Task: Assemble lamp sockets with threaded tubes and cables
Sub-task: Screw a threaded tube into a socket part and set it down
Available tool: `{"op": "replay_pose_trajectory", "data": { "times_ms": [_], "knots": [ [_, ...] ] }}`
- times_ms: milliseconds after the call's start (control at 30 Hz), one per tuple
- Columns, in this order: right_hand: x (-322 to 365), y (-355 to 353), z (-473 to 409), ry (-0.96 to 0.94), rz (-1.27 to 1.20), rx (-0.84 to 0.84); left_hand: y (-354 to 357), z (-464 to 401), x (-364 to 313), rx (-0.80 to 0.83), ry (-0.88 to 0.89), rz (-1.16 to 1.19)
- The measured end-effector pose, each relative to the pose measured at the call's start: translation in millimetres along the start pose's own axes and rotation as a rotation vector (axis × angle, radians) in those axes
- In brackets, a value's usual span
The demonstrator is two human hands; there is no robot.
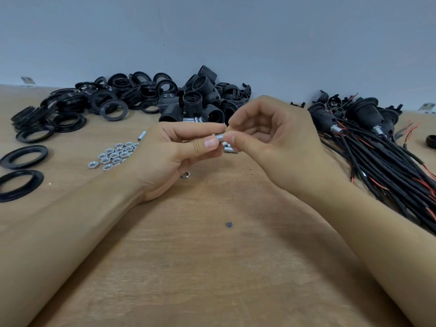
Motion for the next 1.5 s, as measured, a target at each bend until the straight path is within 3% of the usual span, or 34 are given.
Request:
{"op": "replay_pose_trajectory", "data": {
  "times_ms": [200,367,467,700,867,967,1400,1500],
  "knots": [
    [-18.8,0.7,0.6,0.161,-0.104,-0.025,-5.8,0.2,-3.9,-0.093,0.022,-0.034],
    [-29.8,3.0,2.9,0.243,-0.256,-0.081,-2.5,0.9,-8.1,-0.073,0.045,-0.06],
    [-30.2,8.7,3.1,0.268,-0.329,-0.026,-4.4,0.4,-10.4,-0.108,0.051,-0.057],
    [-33.8,12.1,4.3,0.287,-0.222,0.028,-6.5,1.1,-15.1,-0.12,0.071,-0.052],
    [-49.5,21.1,9.8,0.455,-0.181,0.098,-6.4,2.1,-15.2,-0.132,0.069,-0.055],
    [-47.2,19.6,8.1,0.424,-0.165,0.111,-8.3,1.8,-15.8,-0.151,0.066,-0.053],
    [-52.2,34.0,14.4,0.538,-0.274,0.228,-3.3,3.1,-16.2,-0.132,0.072,-0.081],
    [-54.9,34.1,15.7,0.564,-0.282,0.202,1.0,1.7,-15.8,-0.065,0.055,0.058]
  ]
}}
Point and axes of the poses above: each hand's wrist, its own z-axis away from the middle knuckle, its own y-axis out of the palm, x = y × z, the point moved 10 cm from there along -z, towards the middle knuckle, and after that the axes turned 4 degrees about -z, right-handed, at the moved point
